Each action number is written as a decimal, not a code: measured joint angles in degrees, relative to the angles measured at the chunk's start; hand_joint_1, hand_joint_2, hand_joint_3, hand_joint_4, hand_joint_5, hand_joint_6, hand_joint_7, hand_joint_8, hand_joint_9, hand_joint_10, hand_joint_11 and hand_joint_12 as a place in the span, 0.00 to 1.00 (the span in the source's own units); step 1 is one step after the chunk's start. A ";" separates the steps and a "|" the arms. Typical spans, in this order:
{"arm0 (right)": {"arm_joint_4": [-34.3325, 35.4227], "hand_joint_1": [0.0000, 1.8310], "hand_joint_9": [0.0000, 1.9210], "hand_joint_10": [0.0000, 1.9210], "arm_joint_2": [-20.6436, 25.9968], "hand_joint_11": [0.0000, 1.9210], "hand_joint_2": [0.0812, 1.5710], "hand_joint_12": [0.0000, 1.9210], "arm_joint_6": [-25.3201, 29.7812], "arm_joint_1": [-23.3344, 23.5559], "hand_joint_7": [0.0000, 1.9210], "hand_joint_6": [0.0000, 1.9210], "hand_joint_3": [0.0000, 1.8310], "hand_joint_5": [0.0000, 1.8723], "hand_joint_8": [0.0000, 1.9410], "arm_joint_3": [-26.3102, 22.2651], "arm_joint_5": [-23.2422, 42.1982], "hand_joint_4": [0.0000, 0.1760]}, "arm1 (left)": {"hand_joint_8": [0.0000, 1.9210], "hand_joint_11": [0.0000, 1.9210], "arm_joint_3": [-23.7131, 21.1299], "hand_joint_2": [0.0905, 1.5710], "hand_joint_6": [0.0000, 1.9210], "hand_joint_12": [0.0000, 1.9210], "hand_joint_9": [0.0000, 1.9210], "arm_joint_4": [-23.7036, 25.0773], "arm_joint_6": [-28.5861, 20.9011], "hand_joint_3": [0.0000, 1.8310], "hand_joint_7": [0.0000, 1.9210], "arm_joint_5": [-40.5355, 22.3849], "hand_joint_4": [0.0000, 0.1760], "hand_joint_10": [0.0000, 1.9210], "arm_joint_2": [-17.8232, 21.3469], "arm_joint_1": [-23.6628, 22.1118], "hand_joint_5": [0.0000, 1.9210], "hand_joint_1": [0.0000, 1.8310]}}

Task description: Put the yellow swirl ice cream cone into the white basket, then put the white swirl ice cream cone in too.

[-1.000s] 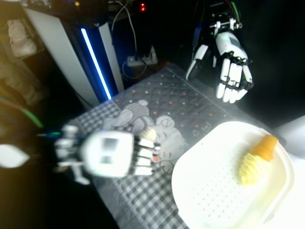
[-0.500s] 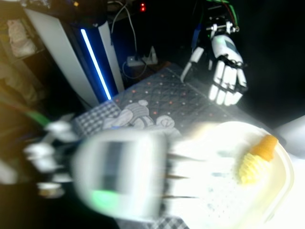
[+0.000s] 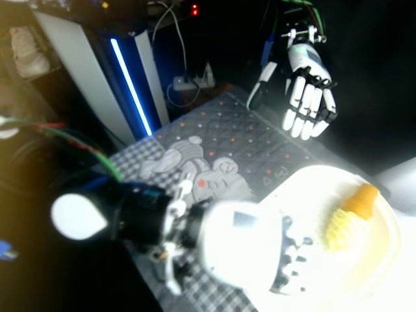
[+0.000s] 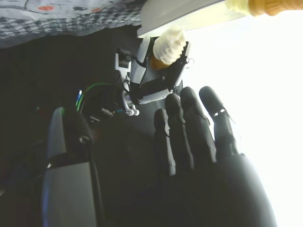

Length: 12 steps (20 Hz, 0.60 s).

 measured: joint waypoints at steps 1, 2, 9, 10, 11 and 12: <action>1.36 0.28 0.00 0.00 0.00 0.00 0.52 0.20 0.00 0.11 0.00 0.00 0.00 0.00 0.00 0.00 1.20 1.00 | 0.01 0.00 0.00 0.53 0.00 0.57 0.26 -0.11 -0.02 0.00 0.28 -0.24 0.10 0.01 0.00 0.07 0.25 0.53; 2.75 0.28 0.00 0.00 0.00 0.00 0.51 0.17 0.00 0.24 0.00 0.00 0.00 0.00 0.00 -0.13 2.16 1.00 | 0.01 0.00 0.00 0.53 0.00 0.56 0.26 -0.76 -0.20 0.00 0.29 -0.72 0.11 0.01 0.02 0.37 0.24 0.53; 16.61 0.33 0.00 0.00 13.92 0.00 0.49 0.00 0.00 0.24 0.00 0.00 0.00 0.00 0.00 -15.39 22.38 1.00 | 0.00 0.00 -3.06 0.56 0.00 0.50 0.24 -8.59 -1.16 0.00 0.27 -14.36 0.00 0.00 3.69 6.08 0.26 0.49; 18.21 0.33 0.00 0.00 16.72 0.00 0.51 0.00 -0.02 0.24 0.00 0.00 0.01 0.00 0.00 -17.64 25.29 1.00 | 0.00 0.00 -4.55 0.56 0.00 0.55 0.24 -10.49 -0.48 0.00 0.27 -16.70 0.05 0.00 5.20 7.87 0.25 0.52; 19.93 0.35 0.00 0.00 20.70 0.00 0.50 0.00 -1.31 0.24 0.00 0.00 0.00 0.00 0.00 -21.38 28.37 1.00 | 0.00 0.00 -6.49 0.56 0.00 0.56 0.23 -13.03 0.83 0.00 0.25 -21.40 0.00 0.00 7.26 11.13 0.22 0.51; 20.41 0.35 0.00 0.00 22.80 0.00 0.50 0.00 -3.45 0.02 0.00 0.00 0.00 0.00 0.00 -23.52 30.12 1.00 | 0.00 0.00 -7.58 0.56 0.00 0.56 0.23 -14.97 1.22 0.00 0.25 -24.63 0.00 0.00 8.31 13.38 0.22 0.51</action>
